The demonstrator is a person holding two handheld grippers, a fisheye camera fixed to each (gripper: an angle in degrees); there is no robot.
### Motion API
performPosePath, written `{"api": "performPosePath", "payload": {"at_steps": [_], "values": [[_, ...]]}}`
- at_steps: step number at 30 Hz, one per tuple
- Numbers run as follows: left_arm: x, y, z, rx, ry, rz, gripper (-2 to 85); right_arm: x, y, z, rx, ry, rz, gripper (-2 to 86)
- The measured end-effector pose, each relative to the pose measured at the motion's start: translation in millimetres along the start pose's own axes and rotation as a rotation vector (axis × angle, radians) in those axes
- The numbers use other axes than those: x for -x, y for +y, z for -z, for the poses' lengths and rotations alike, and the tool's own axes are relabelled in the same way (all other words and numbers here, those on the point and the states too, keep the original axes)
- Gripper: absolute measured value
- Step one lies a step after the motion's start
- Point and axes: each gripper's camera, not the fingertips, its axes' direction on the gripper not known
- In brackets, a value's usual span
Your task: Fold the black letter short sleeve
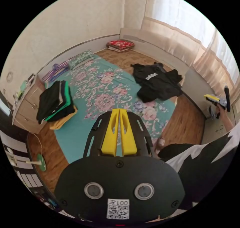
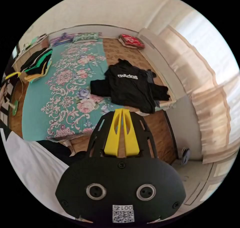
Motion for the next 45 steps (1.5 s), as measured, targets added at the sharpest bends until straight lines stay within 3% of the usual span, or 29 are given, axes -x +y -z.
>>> {"api": "performPosePath", "payload": {"at_steps": [7,12,18,21,25,31,39,45], "values": [[-219.9,-137.1,-71.1,0.062,0.052,-0.135,0.5,-207.4,61.5,-65.0,-0.002,-0.09,-0.08,0.6],[-382.9,-227.9,-173.0,0.301,0.144,-0.371,4.4,-341.0,75.5,-106.3,-0.038,-0.108,-0.088,1.6],[-490.2,-285.5,-312.4,0.564,0.073,-0.531,10.7,-456.6,75.7,-185.7,0.047,-0.167,-0.144,3.7],[-519.8,-304.2,-377.4,0.664,0.063,-0.497,12.4,-503.3,76.4,-231.4,0.146,-0.155,-0.195,5.3],[-537.6,-311.9,-423.1,0.745,-0.023,-0.446,1.8,-553.8,76.9,-293.1,0.351,-0.113,-0.196,4.6],[-515.7,-331.1,-356.7,0.628,0.2,-0.319,-1.4,-619.8,38.6,-369.7,0.477,-0.236,-0.126,5.3],[-481.9,-381.7,-205.9,0.329,0.372,-0.266,-1.4,-604.2,-83.3,-472.7,0.323,-0.426,0.193,17.3],[-467.5,-373.2,-122.3,0.128,0.546,-0.139,-1.4,-600.9,-138.2,-553.0,0.364,-0.509,0.088,17.6]]}}
